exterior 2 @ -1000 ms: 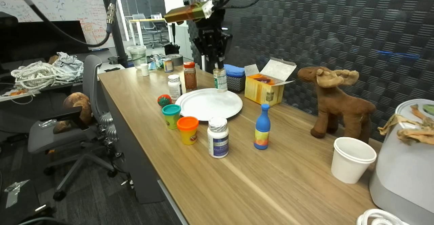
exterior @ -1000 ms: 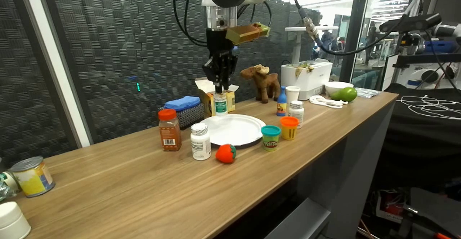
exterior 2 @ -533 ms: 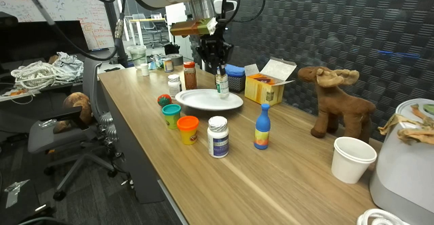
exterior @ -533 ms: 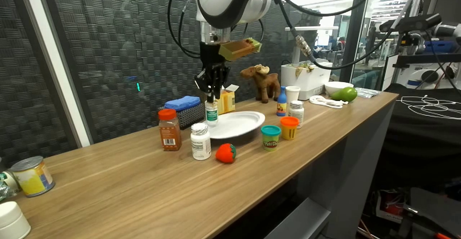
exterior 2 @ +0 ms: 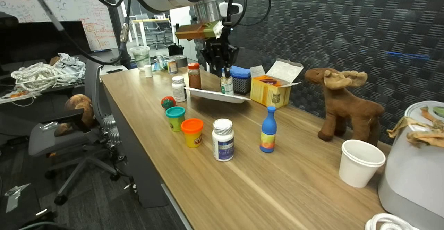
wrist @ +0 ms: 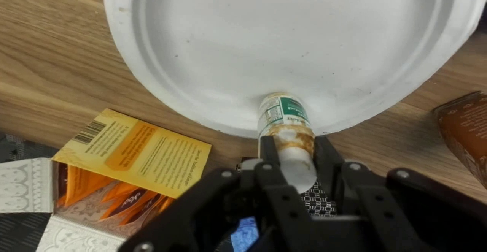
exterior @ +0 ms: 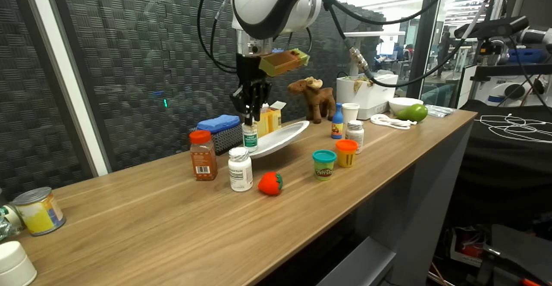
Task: Put the bottles and red plushy on the plate
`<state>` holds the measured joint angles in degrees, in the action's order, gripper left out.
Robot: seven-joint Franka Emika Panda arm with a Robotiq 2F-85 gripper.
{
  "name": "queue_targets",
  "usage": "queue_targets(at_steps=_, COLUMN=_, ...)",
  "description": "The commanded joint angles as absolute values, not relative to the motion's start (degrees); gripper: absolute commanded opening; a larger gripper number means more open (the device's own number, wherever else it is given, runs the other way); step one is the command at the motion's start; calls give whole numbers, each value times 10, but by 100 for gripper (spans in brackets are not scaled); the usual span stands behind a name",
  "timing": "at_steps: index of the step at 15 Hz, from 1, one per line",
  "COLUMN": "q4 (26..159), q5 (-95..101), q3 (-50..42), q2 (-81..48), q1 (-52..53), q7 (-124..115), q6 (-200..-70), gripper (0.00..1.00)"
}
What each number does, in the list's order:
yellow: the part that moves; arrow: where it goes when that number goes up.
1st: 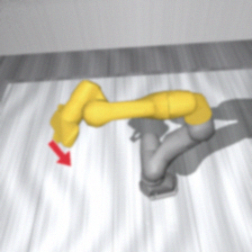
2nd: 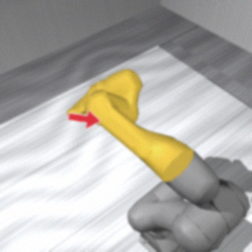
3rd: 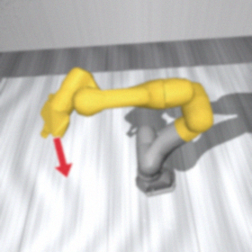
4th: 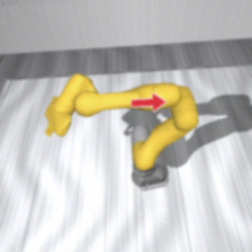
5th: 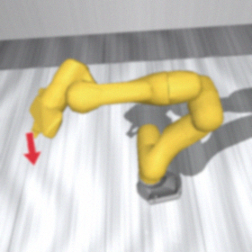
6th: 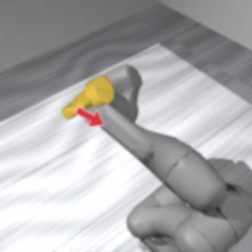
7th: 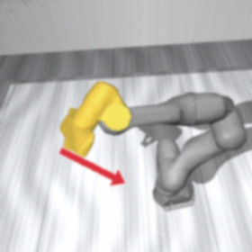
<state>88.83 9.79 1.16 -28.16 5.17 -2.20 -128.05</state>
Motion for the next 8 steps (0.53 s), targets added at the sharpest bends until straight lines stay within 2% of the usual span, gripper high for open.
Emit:
queue_targets(at_steps=1, q4=889, q5=107, q3=7, q2=-266, q1=61, q7=-24, q6=-1284, gripper=9)
queue_targets(at_steps=8, q4=907, q5=127, q3=3, q2=-244, q1=73, q7=-41, q6=-1276, gripper=9)
